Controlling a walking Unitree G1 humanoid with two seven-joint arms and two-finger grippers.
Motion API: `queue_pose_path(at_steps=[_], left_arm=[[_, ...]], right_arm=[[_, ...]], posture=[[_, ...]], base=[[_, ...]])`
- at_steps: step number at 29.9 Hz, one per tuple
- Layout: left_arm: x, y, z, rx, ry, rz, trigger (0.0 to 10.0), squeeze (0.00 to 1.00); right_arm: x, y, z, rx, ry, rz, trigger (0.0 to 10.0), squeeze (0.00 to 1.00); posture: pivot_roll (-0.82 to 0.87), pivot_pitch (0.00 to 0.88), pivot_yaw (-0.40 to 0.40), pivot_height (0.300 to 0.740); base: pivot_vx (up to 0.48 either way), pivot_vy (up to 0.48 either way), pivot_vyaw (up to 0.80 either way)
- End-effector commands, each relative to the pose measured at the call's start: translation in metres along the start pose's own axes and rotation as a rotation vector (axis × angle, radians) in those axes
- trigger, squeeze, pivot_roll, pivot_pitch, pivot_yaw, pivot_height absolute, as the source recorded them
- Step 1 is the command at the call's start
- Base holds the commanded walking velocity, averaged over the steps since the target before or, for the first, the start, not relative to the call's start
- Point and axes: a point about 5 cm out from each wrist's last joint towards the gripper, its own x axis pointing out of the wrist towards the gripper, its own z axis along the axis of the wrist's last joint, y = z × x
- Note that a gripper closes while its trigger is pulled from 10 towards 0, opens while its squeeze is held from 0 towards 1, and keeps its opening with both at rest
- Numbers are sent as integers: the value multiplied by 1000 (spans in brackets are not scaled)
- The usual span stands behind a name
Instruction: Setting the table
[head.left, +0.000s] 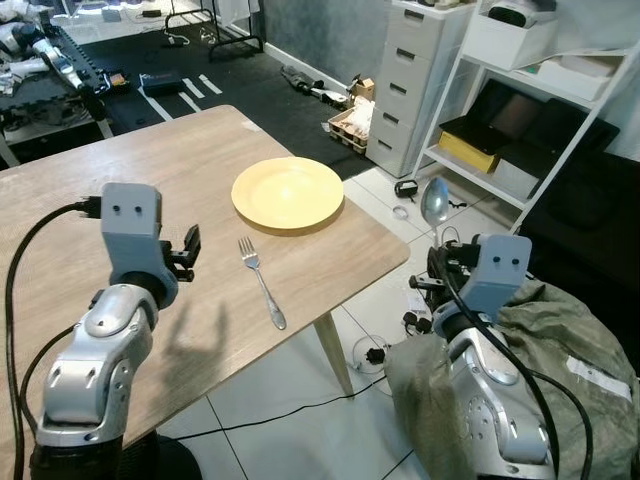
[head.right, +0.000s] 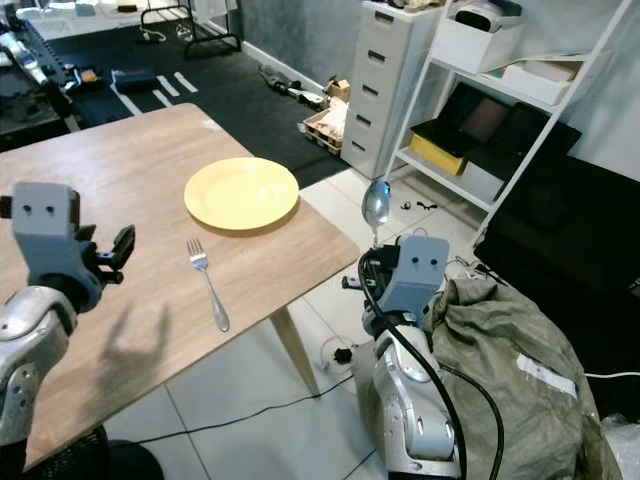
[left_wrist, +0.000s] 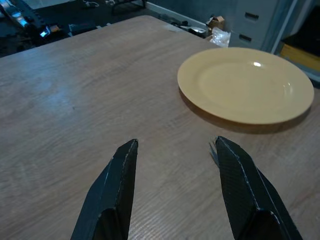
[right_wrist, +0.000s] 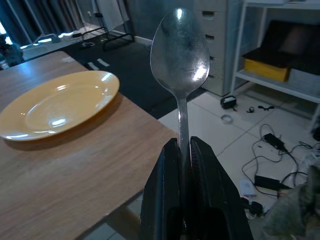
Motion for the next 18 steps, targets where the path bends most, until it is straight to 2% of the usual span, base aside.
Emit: queue_pose_path(at_steps=[1, 18], left_arm=[[3, -3, -2, 4, 4, 0, 10000, 0], [4, -10, -5, 6, -20, -10, 10000, 0]], right_arm=[[-3, -4, 0, -4, 5, -20, 10000, 0], [-4, -2, -8, -12, 37, -20, 10000, 0]], posture=[[-2, 0, 79, 740], [6, 0, 69, 740]], base=[[0, 0, 0], [0, 0, 0]])
